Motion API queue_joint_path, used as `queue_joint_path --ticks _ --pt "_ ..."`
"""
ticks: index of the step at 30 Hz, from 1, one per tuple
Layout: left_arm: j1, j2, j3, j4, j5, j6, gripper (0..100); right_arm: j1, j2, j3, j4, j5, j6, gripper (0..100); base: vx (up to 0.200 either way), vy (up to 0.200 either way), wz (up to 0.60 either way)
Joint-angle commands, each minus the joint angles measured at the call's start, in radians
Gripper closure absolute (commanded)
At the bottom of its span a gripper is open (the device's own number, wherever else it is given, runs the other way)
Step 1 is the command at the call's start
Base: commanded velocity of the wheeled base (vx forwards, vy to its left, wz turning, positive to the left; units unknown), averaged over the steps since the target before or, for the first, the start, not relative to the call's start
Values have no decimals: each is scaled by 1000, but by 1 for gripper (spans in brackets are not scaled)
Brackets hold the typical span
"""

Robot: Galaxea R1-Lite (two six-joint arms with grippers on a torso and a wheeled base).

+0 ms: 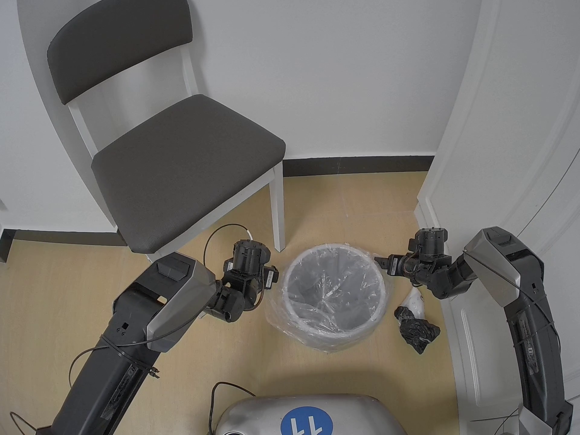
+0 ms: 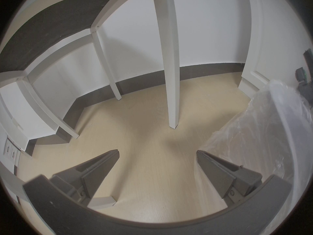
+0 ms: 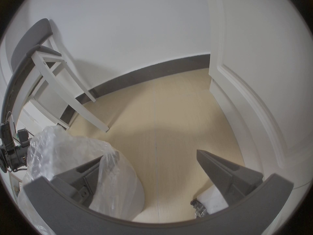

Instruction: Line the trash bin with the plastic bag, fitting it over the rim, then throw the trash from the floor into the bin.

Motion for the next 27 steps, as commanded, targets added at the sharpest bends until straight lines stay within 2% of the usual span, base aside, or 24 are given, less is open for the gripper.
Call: queue_joint_path --ticks 1,4,7,8,9,11,15,19,25,27 --pt "12 -9 18 -11 1 -1 0 -10 13 10 -1 8 -2 0 0 0 0" --pt "18 -27 29 -21 1 -16 0 -11 -5 24 -4 8 -2 0 0 0 0" --pt "18 -121 146 -41 1 -48 0 -11 -105 95 -10 8 -7 0 0 0 0" --pt "18 -121 146 -41 1 -48 0 -11 -105 95 -10 8 -7 0 0 0 0" --pt "17 -195 258 -64 -2 -47 0 -11 -174 151 -4 6 -19 0 0 0 0" --pt "12 -259 367 -92 -22 -47 0 -11 -226 201 -2 6 -42 0 0 0 0" --pt "-12 -333 523 -161 -95 -48 0 -13 -292 282 7 20 -94 0 0 0 0" --pt "-31 -326 554 -204 -96 -48 0 -20 -304 345 8 72 -155 0 0 0 0" --pt "-46 -305 557 -222 -98 -53 0 -42 -331 417 11 117 -240 0 0 0 0" --pt "-46 -305 557 -222 -98 -53 0 -43 -332 418 13 118 -241 0 0 0 0"
